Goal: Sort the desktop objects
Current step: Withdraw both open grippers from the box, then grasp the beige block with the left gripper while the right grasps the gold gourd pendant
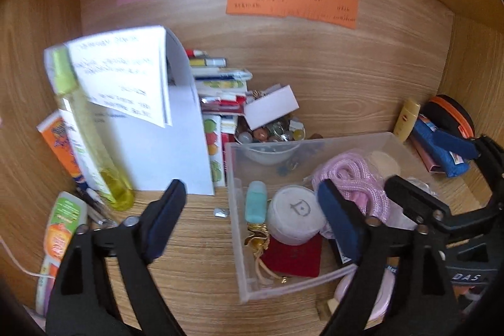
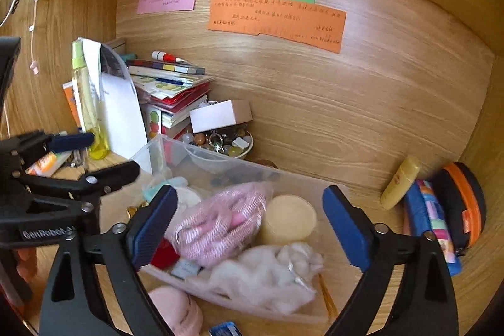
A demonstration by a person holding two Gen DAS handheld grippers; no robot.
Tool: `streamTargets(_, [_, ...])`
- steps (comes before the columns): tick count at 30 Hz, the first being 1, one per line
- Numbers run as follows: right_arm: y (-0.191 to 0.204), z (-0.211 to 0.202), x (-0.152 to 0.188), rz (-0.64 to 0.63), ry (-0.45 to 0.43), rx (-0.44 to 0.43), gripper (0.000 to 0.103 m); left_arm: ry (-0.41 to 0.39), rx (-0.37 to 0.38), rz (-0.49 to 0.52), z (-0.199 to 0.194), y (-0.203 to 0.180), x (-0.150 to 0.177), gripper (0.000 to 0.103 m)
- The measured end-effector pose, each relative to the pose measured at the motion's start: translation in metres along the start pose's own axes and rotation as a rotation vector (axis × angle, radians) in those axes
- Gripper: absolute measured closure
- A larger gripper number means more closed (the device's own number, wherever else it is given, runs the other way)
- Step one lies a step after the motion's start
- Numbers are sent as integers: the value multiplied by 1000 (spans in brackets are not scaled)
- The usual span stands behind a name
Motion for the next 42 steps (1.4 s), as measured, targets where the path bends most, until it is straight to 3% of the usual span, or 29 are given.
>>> streamTargets(5, [7, -24, 11, -50, -18, 23, 3, -52, -8, 45, -22, -4, 3, 7])
streamTargets(14, [5, -70, 35, -51, -47, 37, 3, -37, 68, 46, -41, -17, 18, 6])
streamTargets(19, [-14, -81, 60, -8, -6, 53, 3, 30, 208, 50, -45, -28, 37, 6])
streamTargets(21, [-23, -80, 75, 15, 33, 64, 3, 51, 226, 56, -44, -29, 45, 4])
streamTargets(27, [-42, -70, 117, 77, 140, 59, 3, 149, 160, 115, -40, -29, 75, 3])
streamTargets(35, [-45, -67, 145, 105, 210, -12, 3, 261, 182, 128, -31, -33, 114, 3])
streamTargets(42, [-42, -67, 164, 101, 257, -57, 10, 345, 137, 140, -13, -29, 139, 3])
Point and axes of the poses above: each gripper's, at about its wrist camera, not at the fingertips, and z roughly the way its jaws point, y to its left, x to its underside, the point moved 10 cm from there along z, roughly the way its jaws point, and after that the axes turned 15 degrees about -x, right-handed, at the moved point
